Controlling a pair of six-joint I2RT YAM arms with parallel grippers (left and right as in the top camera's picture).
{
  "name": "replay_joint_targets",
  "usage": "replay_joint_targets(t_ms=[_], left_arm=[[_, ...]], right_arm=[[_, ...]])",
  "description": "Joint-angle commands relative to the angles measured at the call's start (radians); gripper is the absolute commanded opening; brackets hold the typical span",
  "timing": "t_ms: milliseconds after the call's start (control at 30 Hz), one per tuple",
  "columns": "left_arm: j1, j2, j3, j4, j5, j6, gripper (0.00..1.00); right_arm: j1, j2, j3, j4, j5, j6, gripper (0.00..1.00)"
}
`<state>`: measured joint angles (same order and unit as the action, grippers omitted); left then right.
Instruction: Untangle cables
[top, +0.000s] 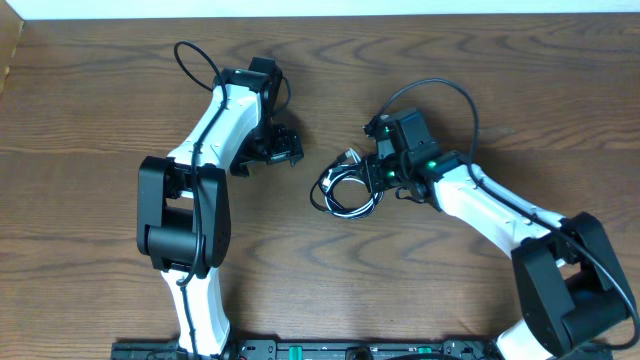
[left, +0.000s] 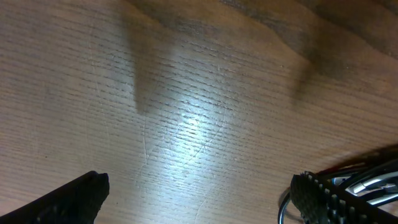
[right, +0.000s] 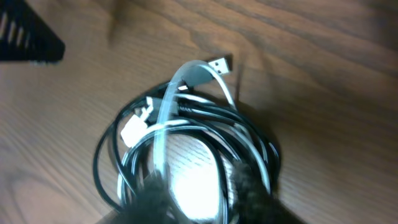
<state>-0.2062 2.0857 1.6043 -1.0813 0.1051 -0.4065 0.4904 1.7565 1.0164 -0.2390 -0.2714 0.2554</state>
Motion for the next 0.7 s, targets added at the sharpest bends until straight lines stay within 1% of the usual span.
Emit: replay_joint_targets(t_ms=[0, 33, 100, 267, 433, 533, 667], left_arm=[[0.004, 0.011, 0.003, -0.006, -0.013, 0.006, 0.98], [0.004, 0.011, 0.003, -0.006, -0.013, 0.006, 0.98], [0.004, 0.011, 0.003, -0.006, -0.013, 0.006, 0.98], [0.004, 0.011, 0.003, -0.006, -0.013, 0.006, 0.98], [0.004, 0.011, 0.003, -0.006, -0.013, 0.006, 0.98], [0.004, 0.011, 0.003, -0.006, -0.013, 0.006, 0.98], [0.004, 0.011, 0.003, -0.006, -0.013, 0.006, 0.98]], right_arm=[[0.006, 0.012, 0.016, 0.024, 0.027, -0.050, 0.01], [0.002, 0.011, 0.016, 0.039, 0.024, -0.044, 0.01], [-0.017, 0.005, 0.016, 0.082, -0.073, -0.032, 0.01], [-0.095, -0.028, 0.016, 0.155, -0.385, -0.011, 0.01], [-0.202, -0.041, 0.016, 0.259, -0.691, 0.077, 0.01], [-0.293, -0.041, 0.016, 0.333, -0.882, 0.157, 0.01], [-0.343, -0.041, 0.016, 0.342, -0.946, 0.197, 0.01]])
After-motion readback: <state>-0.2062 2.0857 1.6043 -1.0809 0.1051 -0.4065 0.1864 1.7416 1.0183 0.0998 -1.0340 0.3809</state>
